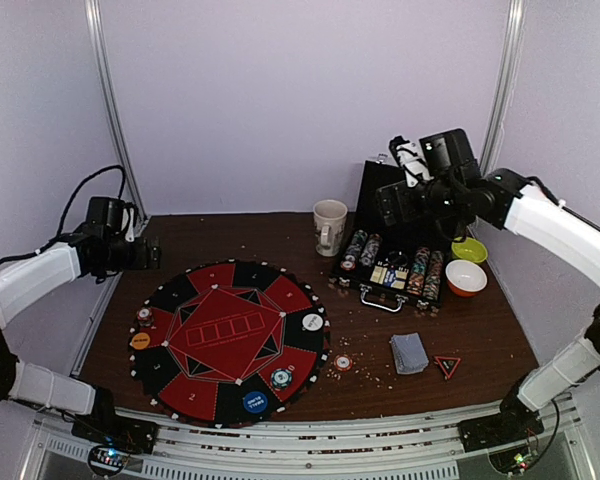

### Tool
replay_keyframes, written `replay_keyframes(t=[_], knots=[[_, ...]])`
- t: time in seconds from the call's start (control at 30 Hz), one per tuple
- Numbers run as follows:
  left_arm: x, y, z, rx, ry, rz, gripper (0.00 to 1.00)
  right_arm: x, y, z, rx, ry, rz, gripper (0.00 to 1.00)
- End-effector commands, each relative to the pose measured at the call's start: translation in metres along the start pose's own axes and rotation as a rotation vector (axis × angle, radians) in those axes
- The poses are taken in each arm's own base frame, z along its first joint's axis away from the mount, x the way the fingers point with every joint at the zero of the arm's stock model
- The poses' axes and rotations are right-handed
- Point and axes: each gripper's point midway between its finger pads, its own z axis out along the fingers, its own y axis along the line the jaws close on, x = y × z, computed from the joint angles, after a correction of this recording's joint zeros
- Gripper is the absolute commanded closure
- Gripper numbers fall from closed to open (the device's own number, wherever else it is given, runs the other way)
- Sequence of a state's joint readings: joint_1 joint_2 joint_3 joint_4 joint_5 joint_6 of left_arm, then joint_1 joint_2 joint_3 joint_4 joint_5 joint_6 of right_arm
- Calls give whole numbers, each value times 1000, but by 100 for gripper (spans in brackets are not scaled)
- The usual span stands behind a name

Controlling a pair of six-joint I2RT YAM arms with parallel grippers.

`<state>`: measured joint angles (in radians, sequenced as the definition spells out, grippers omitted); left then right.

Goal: Distribute texas hold em gaming equipment
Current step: Place the poker chips pile at the big blind area, then pick up the poker card from the center of the board.

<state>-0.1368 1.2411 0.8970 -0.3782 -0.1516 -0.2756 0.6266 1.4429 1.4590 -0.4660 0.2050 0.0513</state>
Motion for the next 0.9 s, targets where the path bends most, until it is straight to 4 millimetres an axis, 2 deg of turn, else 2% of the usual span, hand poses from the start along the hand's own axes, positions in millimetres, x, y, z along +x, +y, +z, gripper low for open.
replay_keyframes(t=[0.0, 0.07, 0.2, 0.33, 0.43, 0.53, 0.63, 0.87], knots=[[-78, -33, -37, 130, -294, 118, 2, 34, -33, -23, 117, 27, 55, 0], [-92, -47, -47, 186, -349, 144, 2, 63, -30, -26, 86, 139, 86, 0], [-103, -78, -58, 287, -419, 185, 2, 145, -36, -36, 156, 460, 167, 0], [-99, -105, -58, 338, -422, 263, 2, 195, -22, -45, 109, 552, 349, 3], [-91, -123, -58, 372, -413, 323, 2, 232, -6, -43, 60, 616, 462, 8], [-86, -134, -58, 405, -404, 338, 2, 261, 12, -35, -3, 675, 535, 10], [-80, -137, -56, 414, -394, 346, 2, 286, 11, -30, 26, 699, 560, 12], [-71, -136, -52, 414, -378, 349, 2, 317, 12, -16, 43, 723, 584, 30]])
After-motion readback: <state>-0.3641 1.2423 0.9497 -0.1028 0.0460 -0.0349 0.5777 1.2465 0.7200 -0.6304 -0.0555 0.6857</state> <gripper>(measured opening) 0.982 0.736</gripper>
